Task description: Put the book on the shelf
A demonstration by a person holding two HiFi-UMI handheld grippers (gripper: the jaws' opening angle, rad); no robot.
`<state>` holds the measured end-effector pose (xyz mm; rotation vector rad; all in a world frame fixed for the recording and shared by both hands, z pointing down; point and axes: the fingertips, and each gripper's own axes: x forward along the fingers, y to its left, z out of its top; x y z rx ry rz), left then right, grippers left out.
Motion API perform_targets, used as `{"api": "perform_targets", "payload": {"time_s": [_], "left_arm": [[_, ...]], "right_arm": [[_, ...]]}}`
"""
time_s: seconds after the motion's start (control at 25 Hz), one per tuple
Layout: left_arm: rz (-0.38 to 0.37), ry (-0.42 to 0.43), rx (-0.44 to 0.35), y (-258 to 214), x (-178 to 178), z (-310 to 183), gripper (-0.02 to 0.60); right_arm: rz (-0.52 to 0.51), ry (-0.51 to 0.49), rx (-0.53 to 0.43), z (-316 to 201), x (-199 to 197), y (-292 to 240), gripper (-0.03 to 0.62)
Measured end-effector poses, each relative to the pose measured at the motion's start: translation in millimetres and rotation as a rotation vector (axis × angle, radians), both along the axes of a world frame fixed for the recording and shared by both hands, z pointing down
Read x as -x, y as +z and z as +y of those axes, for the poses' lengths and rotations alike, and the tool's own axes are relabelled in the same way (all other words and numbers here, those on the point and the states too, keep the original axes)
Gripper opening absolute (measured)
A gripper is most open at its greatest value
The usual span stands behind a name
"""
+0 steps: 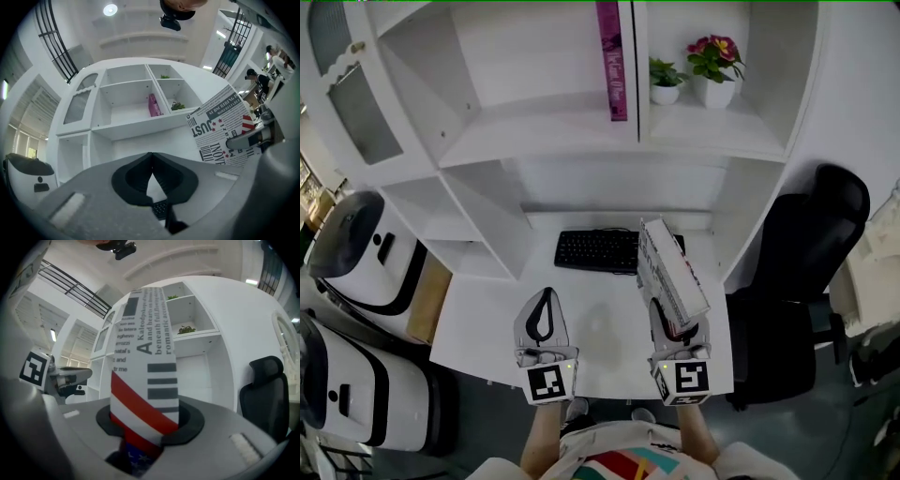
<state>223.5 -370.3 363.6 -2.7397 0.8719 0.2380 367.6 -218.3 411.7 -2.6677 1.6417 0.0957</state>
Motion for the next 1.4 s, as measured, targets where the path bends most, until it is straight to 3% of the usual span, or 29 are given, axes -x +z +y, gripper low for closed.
{"api": "perform_targets", "payload": {"time_s": [0.12,0.32,0.6,0.8,1.04,1.24,1.4], "left_arm": [[-0.016,0.031,0.061,8.6,22.7,-29.1,-0.005],[-0.002,0.086,0.094,27.8,48.0,-75.1,-0.005],[-0.030,0.246,0.122,45.2,60.2,-82.7,-0.005],[-0.026,0.218,0.135,49.3,80.2,-109.1,-0.004],[-0.020,0.159,0.111,36.1,94.3,-126.4,-0.004],[-0.020,0.123,0.074,4.8,92.9,-138.9,-0.005],[0.008,0.143,0.057,-27.2,82.7,-146.2,-0.005]], "right_arm": [[-0.003,0.085,0.003,-16.2,10.8,-4.0,0.159],[0.035,0.166,0.009,-36.7,43.9,-11.7,0.160],[0.000,0.262,0.025,-53.0,81.7,-3.6,0.160],[0.020,0.197,0.017,-77.3,117.0,-9.5,0.158],[-0.028,0.125,-0.009,-95.1,130.3,-17.8,0.158],[0.049,0.078,0.009,-103.5,137.2,-41.5,0.160],[0.054,0.057,-0.031,-114.9,131.8,-64.8,0.160]]}}
